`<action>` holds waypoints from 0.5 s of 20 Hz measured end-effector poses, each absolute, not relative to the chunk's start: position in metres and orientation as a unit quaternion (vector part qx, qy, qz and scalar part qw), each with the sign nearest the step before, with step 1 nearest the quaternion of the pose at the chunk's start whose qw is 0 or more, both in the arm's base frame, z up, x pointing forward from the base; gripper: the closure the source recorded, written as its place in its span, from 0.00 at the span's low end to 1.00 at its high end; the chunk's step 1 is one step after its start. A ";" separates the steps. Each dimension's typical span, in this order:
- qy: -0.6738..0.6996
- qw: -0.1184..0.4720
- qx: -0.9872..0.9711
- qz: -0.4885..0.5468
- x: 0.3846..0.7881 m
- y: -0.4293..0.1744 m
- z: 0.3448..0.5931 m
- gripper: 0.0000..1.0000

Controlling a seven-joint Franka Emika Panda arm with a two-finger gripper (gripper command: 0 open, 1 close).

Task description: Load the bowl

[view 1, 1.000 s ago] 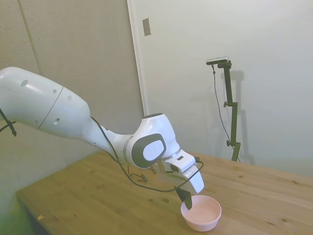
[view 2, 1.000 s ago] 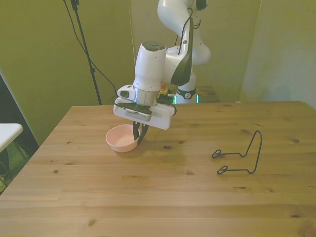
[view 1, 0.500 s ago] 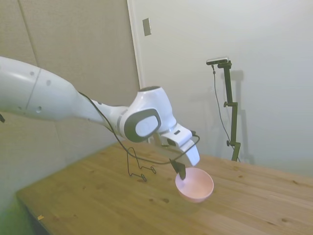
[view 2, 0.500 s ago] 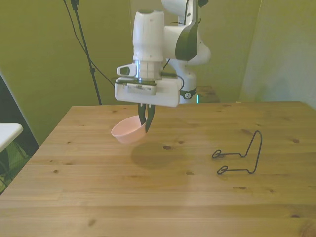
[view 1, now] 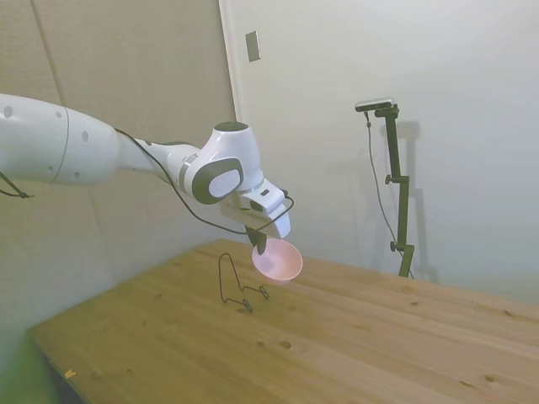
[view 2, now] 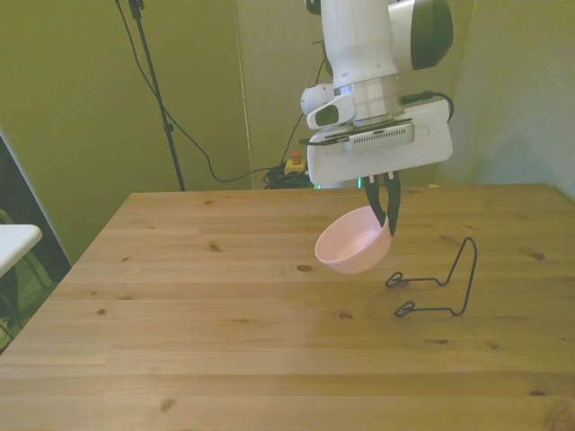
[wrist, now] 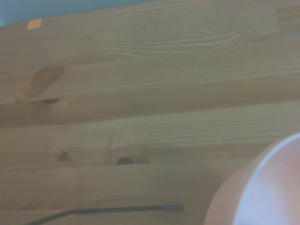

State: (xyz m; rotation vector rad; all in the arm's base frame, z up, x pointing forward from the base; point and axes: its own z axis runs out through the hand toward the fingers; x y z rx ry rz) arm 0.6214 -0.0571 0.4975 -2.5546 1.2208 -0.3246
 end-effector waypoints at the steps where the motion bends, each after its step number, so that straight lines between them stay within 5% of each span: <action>1: 0.424 0.147 -0.887 -0.112 0.622 -0.057 0.497 1.00; 10: 0.411 0.255 -0.870 -0.100 0.613 -0.041 0.468 1.00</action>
